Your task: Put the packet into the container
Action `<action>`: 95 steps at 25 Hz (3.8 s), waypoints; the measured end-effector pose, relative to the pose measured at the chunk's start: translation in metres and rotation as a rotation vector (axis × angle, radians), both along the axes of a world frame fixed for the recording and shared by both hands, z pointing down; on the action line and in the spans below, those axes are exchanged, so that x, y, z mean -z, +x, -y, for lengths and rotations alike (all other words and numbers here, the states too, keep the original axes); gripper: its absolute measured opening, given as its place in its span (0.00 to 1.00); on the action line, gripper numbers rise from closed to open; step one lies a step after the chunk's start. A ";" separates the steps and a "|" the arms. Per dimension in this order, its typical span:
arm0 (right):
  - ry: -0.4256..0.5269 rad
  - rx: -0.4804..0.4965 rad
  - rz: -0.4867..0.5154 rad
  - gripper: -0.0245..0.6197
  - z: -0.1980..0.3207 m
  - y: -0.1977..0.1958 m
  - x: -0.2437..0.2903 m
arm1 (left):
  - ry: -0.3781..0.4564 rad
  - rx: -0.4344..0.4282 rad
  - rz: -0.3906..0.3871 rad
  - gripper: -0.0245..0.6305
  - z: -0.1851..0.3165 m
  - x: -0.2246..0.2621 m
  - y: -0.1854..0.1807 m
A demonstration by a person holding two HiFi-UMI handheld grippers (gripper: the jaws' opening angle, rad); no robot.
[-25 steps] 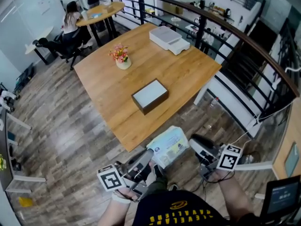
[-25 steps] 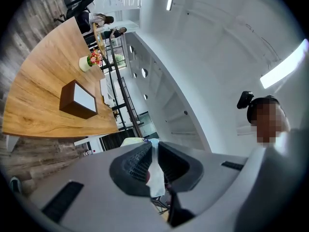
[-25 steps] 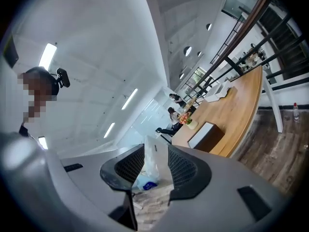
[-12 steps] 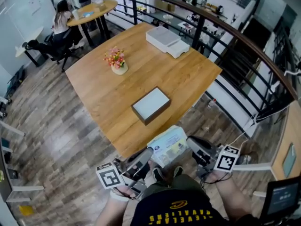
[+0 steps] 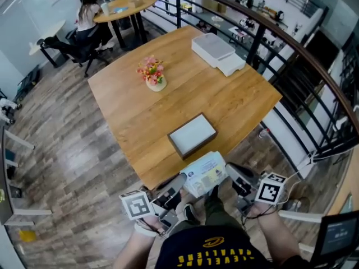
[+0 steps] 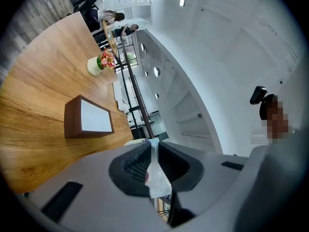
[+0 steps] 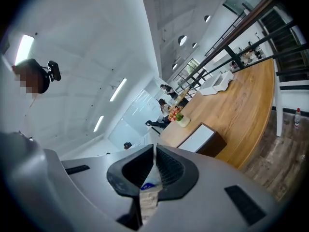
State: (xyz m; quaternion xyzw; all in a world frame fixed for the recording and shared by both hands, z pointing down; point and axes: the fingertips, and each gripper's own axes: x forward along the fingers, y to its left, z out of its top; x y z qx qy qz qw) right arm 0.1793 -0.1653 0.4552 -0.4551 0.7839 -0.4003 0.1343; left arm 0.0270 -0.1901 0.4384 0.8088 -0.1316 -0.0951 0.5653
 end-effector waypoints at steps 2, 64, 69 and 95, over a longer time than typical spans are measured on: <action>-0.017 0.024 0.002 0.08 0.018 0.003 -0.004 | 0.006 0.021 0.044 0.10 0.015 -0.008 0.002; -0.271 0.211 -0.273 0.06 0.205 0.024 -0.153 | -0.124 0.161 0.552 0.12 0.181 -0.171 0.030; -0.289 0.189 -0.295 0.05 0.205 0.023 -0.153 | -0.099 0.153 0.632 0.15 0.181 -0.173 0.025; -0.296 0.303 -0.841 0.06 0.205 0.026 -0.170 | -0.046 0.157 0.626 0.15 0.177 -0.151 0.028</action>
